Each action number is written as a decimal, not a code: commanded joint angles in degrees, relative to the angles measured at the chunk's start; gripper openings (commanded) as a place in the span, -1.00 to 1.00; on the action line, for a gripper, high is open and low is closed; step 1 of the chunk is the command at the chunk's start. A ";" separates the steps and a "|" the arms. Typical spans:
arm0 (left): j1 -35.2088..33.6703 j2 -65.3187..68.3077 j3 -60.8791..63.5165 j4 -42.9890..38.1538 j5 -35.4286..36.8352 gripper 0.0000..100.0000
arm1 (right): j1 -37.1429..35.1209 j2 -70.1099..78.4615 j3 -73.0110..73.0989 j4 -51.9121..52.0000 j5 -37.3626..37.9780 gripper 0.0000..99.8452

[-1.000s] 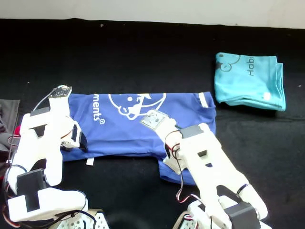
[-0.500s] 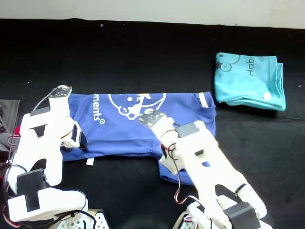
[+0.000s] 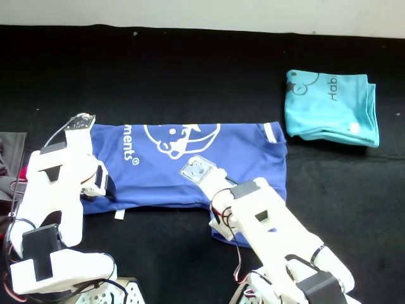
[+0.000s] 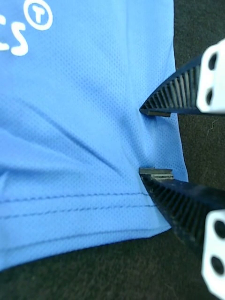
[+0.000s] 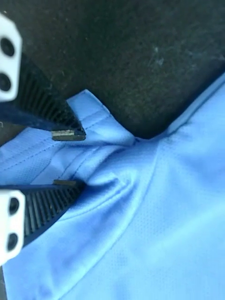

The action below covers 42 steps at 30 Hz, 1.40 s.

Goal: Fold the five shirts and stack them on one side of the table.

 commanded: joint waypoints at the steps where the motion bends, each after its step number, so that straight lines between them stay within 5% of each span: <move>1: 0.13 0.13 0.22 -2.02 0.44 -0.62 | 2.77 -0.84 0.22 -1.54 -0.53 -0.84; 4: 0.13 0.13 0.22 -1.93 0.44 -0.62 | 4.18 -1.27 0.13 -1.54 -0.53 -0.99; 12: 0.13 0.13 0.22 -1.93 0.44 -0.62 | 4.70 -1.36 -1.01 -0.48 -0.44 -0.98; 25: 0.13 0.13 0.22 -1.93 0.44 -0.62 | 2.59 -0.75 -20.44 20.79 -0.44 -0.98; 36: 0.13 0.13 0.13 -1.93 0.44 -0.62 | -6.11 -0.66 -10.42 15.16 -0.62 -0.97; 42: 0.13 0.13 0.13 -1.93 0.44 -0.62 | -6.02 -1.36 -12.79 18.95 -0.62 -0.64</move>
